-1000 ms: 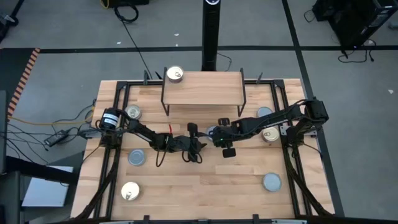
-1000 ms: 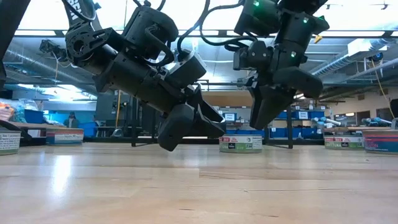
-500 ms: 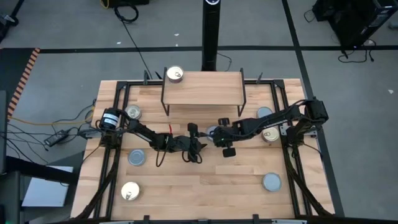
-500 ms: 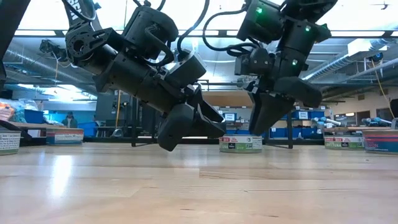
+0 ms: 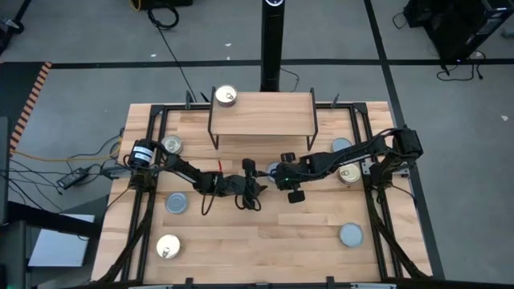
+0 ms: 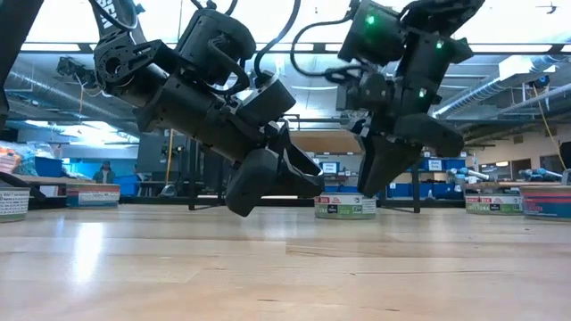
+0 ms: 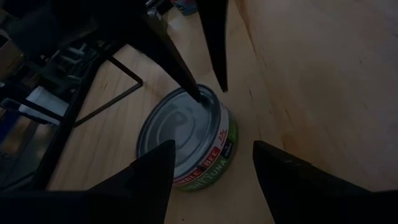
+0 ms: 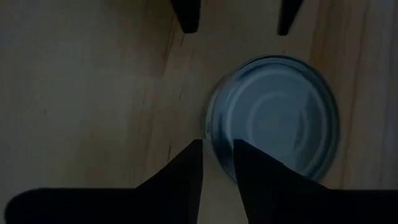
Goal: Stack canned seafood by type on shelf
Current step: Put the center green tuna can on the shelf
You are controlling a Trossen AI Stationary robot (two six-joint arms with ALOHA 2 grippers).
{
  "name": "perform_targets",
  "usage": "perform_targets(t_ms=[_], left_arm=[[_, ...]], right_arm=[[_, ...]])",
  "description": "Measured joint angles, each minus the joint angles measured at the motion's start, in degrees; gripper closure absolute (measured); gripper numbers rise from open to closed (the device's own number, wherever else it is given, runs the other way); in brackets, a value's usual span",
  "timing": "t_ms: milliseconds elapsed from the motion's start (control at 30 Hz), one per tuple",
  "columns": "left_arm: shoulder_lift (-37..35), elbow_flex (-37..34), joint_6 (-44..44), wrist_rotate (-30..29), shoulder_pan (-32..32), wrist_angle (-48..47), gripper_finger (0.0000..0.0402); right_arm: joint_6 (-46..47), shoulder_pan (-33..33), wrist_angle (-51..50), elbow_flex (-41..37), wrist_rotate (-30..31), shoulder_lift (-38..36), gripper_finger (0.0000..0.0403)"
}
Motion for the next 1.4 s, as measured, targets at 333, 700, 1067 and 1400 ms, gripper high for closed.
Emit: perform_targets(t_ms=[333,700,1067,1400], left_arm=[[0.00,0.04,-0.17,0.00,-0.04,-0.07,0.0176],[0.00,0.04,0.08,-2.19,-0.18,-0.07,0.0176],[0.00,0.04,1.25,-4.13,-1.83,-0.20,0.0176],[0.00,0.02,-4.44,-7.65,-1.00,-2.03,0.0207]], right_arm=[[-0.16,-0.02,1.91,0.81,0.46,3.35,0.0307],[0.29,0.08,0.29,2.05,-0.09,2.85,0.0397],[5.62,-1.80,-1.49,4.68,-4.14,0.59,0.0400],[12.12,-2.83,-9.90,4.83,-2.87,-4.14,0.0367]])
